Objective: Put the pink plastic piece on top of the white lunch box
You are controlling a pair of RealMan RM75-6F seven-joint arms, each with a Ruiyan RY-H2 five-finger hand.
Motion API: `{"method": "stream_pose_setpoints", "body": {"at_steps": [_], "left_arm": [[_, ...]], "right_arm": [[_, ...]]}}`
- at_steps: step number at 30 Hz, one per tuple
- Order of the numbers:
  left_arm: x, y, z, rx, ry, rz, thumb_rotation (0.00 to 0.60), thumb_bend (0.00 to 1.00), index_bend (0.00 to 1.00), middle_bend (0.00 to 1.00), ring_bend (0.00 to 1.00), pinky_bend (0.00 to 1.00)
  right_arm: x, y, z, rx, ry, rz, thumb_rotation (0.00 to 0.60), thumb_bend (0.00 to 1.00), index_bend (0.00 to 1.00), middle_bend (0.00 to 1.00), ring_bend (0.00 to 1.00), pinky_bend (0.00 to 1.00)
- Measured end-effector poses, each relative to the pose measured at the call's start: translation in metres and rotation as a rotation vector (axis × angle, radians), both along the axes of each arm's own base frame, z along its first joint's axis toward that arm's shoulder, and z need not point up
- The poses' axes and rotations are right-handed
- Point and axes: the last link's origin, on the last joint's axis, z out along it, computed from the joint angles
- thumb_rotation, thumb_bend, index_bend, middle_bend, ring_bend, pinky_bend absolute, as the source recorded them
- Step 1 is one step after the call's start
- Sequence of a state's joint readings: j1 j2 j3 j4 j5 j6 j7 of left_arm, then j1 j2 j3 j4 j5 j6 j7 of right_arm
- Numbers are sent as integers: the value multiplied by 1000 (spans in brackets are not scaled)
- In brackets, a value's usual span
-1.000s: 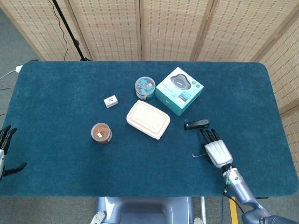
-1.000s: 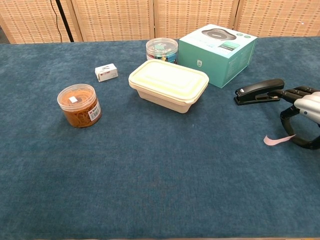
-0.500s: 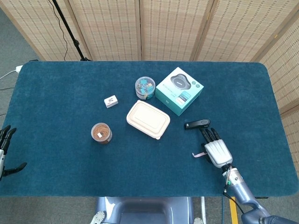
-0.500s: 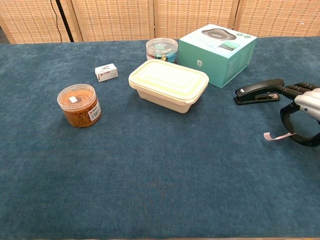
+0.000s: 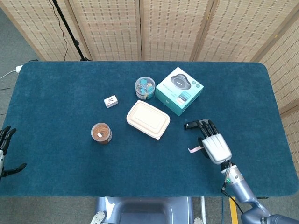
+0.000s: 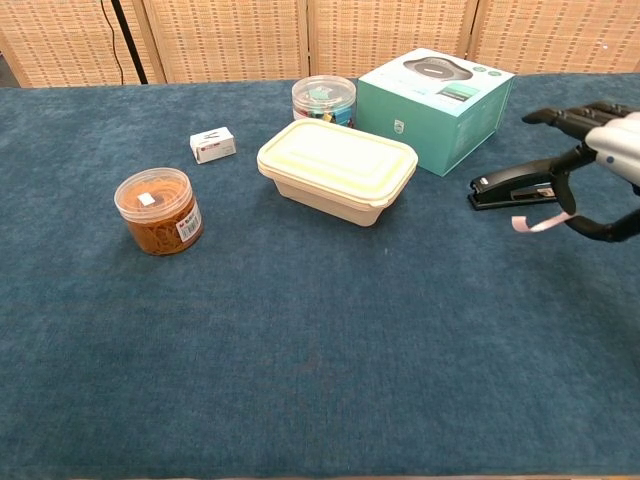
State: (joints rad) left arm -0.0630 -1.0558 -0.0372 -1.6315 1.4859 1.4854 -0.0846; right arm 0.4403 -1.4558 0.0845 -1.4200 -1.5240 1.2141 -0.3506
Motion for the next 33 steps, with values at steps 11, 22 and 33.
{"method": "stream_pose_setpoints", "body": {"at_steps": [11, 22, 33], "left_arm": [[-2, 1, 3, -5, -17, 5, 600, 39, 0, 0, 0, 0], [-3, 2, 6, -13, -34, 7, 600, 38, 0, 0, 0, 0], [-5, 2, 10, -16, -52, 15, 600, 39, 0, 0, 0, 0]], "right_arm": [[72, -36, -4, -86, 33, 155, 600, 438, 605, 0, 0, 0], [131, -53, -32, -154, 82, 201, 600, 440, 615, 0, 0, 0], [167, -72, -71, -334, 251, 206, 600, 441, 619, 0, 0, 0]]}}
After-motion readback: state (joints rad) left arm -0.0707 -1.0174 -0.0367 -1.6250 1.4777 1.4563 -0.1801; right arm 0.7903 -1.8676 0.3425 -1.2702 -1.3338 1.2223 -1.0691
